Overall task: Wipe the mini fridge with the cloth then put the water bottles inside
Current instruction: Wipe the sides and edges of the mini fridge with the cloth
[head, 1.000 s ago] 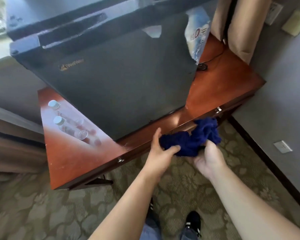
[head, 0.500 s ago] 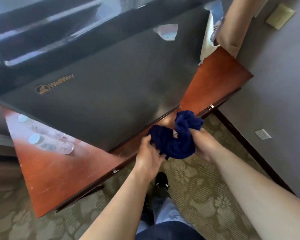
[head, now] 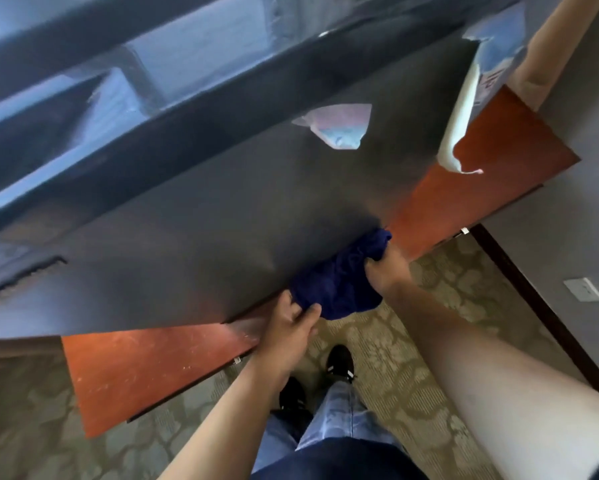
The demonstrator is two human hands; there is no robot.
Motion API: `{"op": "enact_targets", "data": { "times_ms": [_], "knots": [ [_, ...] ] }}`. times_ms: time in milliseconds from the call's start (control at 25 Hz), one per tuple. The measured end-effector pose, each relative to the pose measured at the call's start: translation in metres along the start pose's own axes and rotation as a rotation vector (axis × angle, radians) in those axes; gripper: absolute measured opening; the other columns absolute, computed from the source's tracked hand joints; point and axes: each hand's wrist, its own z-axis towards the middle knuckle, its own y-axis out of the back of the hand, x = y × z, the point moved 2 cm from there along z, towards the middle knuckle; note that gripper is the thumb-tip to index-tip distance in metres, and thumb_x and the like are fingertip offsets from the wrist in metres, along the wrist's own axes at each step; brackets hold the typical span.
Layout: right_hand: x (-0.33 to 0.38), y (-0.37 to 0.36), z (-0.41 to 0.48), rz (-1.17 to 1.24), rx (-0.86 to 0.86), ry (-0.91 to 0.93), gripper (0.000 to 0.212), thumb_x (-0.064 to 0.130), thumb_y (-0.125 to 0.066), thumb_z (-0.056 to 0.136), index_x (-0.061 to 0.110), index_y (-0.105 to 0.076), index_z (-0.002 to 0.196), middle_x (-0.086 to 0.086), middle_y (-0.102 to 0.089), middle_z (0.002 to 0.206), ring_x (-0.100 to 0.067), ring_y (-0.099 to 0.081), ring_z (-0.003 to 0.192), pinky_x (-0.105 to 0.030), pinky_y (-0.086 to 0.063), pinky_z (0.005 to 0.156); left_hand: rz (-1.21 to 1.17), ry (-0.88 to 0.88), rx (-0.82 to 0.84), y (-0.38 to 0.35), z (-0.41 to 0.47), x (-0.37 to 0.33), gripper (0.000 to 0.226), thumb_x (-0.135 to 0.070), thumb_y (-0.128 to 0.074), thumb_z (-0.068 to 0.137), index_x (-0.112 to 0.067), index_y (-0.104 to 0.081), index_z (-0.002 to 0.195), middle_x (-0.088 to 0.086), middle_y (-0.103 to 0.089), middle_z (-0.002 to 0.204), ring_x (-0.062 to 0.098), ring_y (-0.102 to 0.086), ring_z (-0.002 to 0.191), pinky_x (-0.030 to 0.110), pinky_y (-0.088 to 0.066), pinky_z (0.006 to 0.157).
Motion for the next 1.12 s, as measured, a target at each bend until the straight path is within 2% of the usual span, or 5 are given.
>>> {"op": "enact_targets", "data": {
  "times_ms": [200,360,800,960,1120],
  "knots": [
    [0.011,-0.065,-0.059,-0.072,0.236,0.043,0.043,0.022,-0.056,0.082,0.009,-0.063,0.122,-0.015,-0.069,0.123,-0.035,-0.064,0.118,-0.035,-0.051,0.097,0.16,-0.052,-0.053,0.045,-0.036,0.012,0.03,-0.001,-0.059,0.098,-0.02,-0.058,0.122,-0.005,-0.079,0.109,0.003,-0.074,0.096,0.02,-0.055,0.077],
    [0.032,-0.122,-0.12,-0.027,0.282,0.11,0.035,0.016,-0.058,0.09,0.012,-0.062,0.125,-0.013,-0.069,0.125,-0.031,-0.064,0.118,-0.03,-0.046,0.092,0.3,-0.164,-0.044,0.099,-0.071,0.02,0.022,-0.004,-0.059,0.097,-0.018,-0.058,0.114,0.005,-0.078,0.106,0.024,-0.074,0.101,0.035,-0.059,0.087],
    [0.037,-0.23,-0.281,0.577,-0.221,-0.113,0.024,0.003,-0.062,0.082,0.012,-0.074,0.1,-0.004,-0.075,0.089,-0.03,-0.072,0.098,-0.035,-0.053,0.079,0.438,-0.412,0.278,0.28,-0.159,0.052,0.036,-0.016,-0.061,0.09,-0.03,-0.054,0.123,-0.016,-0.071,0.124,0.001,-0.064,0.121,0.039,-0.05,0.107],
    [0.042,-0.214,-0.336,0.538,-0.32,-0.073,0.028,0.0,-0.059,0.086,0.016,-0.069,0.107,-0.005,-0.071,0.094,-0.02,-0.063,0.085,-0.026,-0.045,0.067,0.416,-0.466,0.39,0.292,-0.182,0.033,0.034,-0.009,-0.061,0.093,-0.021,-0.055,0.124,-0.009,-0.072,0.123,0.001,-0.066,0.117,0.027,-0.051,0.104],
    [0.048,-0.2,-0.349,0.451,-0.405,-0.032,0.026,0.006,-0.059,0.088,0.015,-0.067,0.111,-0.006,-0.07,0.104,-0.026,-0.064,0.097,-0.032,-0.047,0.082,0.31,-0.44,0.444,0.285,-0.185,0.02,0.028,-0.005,-0.061,0.095,-0.019,-0.055,0.119,-0.007,-0.076,0.114,0.007,-0.072,0.108,0.033,-0.055,0.098]
  ]
}}
